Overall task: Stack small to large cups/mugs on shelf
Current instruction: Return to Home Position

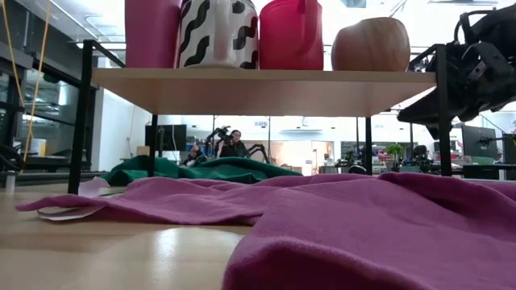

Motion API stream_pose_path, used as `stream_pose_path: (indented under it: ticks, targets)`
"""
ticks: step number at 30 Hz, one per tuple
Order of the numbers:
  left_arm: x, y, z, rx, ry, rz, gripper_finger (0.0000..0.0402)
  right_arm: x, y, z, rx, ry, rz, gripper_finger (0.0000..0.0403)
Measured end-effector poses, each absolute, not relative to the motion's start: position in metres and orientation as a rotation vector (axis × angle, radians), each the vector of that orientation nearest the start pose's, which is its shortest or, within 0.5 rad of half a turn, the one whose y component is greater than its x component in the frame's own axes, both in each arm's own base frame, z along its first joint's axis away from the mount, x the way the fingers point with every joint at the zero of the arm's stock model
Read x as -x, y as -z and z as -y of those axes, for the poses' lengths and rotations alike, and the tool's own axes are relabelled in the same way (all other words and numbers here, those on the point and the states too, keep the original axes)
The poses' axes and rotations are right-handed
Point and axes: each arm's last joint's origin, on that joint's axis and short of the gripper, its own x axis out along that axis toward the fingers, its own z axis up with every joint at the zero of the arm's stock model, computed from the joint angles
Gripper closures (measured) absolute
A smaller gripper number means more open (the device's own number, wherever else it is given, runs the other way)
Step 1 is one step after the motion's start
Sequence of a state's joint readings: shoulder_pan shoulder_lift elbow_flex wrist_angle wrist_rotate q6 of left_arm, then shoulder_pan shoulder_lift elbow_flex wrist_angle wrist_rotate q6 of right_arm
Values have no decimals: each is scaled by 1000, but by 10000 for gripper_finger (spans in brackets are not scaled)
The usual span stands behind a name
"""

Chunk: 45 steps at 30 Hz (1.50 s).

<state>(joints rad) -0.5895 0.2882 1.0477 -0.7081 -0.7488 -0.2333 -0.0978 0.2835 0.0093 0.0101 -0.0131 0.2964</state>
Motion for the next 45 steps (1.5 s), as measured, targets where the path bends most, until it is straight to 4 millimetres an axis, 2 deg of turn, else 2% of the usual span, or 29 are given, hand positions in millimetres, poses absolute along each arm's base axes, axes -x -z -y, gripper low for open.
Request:
stream_pose_path:
  ticks: [7, 21, 25, 29, 35, 38, 45]
  targets:
    - [-4, -396, -21, 272, -145, 62, 307, -115, -135, 9, -362, 125, -338, 357]
    - [-4, -397, -21, 250, -162, 69, 307, -115, -135, 9, -406, 132, -338, 357]
    - [-3, -405, -22, 186, -179, 132, 307, -115, -135, 9, -406, 132, -337, 357]
    - [0, -421, -22, 56, -114, 266, 307, -115, -135, 9, -407, 132, -337, 357]
    - [5, -433, -21, -150, -24, 401, 307, -115, -135, 9, -407, 132, -337, 357]
    - [17, -437, -26, -223, 34, 476, 307, -115, -135, 9, -407, 132, -337, 357]
    - [60, -441, -46, -300, 203, 727, 307, -115, -135, 9, -406, 132, -338, 357]
